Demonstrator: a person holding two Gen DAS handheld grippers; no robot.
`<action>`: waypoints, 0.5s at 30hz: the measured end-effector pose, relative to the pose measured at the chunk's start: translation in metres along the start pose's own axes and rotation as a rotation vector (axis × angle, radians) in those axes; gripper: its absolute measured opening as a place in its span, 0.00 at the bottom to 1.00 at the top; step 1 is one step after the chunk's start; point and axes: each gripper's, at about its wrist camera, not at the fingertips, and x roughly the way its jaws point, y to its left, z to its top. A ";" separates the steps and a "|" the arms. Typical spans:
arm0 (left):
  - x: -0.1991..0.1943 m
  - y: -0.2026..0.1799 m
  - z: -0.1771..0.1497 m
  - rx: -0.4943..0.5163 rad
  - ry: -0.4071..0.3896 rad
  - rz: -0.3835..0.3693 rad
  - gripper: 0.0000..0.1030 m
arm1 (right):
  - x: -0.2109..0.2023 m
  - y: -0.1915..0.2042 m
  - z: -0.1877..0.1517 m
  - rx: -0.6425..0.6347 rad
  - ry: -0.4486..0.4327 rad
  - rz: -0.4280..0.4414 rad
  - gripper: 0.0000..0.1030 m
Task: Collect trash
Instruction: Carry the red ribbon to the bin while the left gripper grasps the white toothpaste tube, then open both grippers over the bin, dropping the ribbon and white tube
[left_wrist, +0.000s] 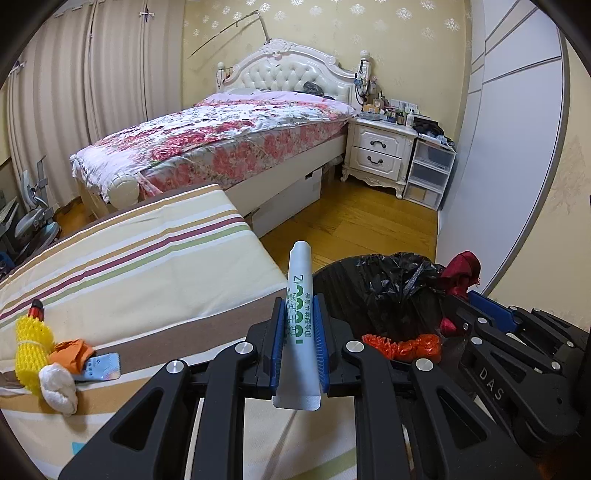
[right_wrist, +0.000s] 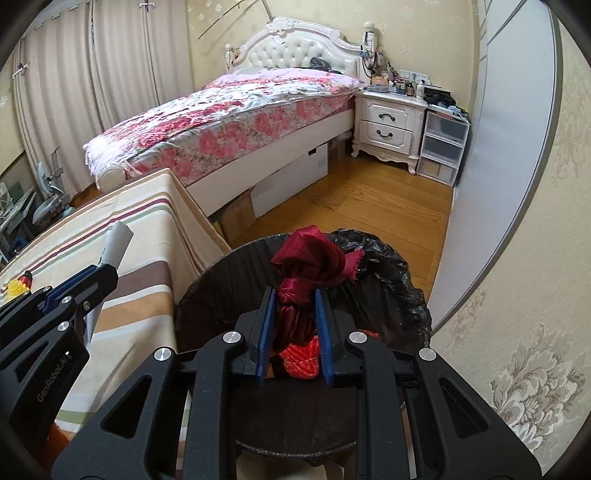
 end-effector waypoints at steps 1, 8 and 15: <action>0.002 -0.002 0.000 0.004 0.002 0.001 0.16 | 0.002 -0.002 0.000 0.003 0.002 -0.003 0.20; 0.013 -0.015 0.002 0.025 0.019 0.007 0.16 | 0.009 -0.013 0.001 0.032 0.013 -0.021 0.20; 0.023 -0.026 0.009 0.052 0.024 0.005 0.16 | 0.011 -0.019 0.002 0.048 0.006 -0.039 0.21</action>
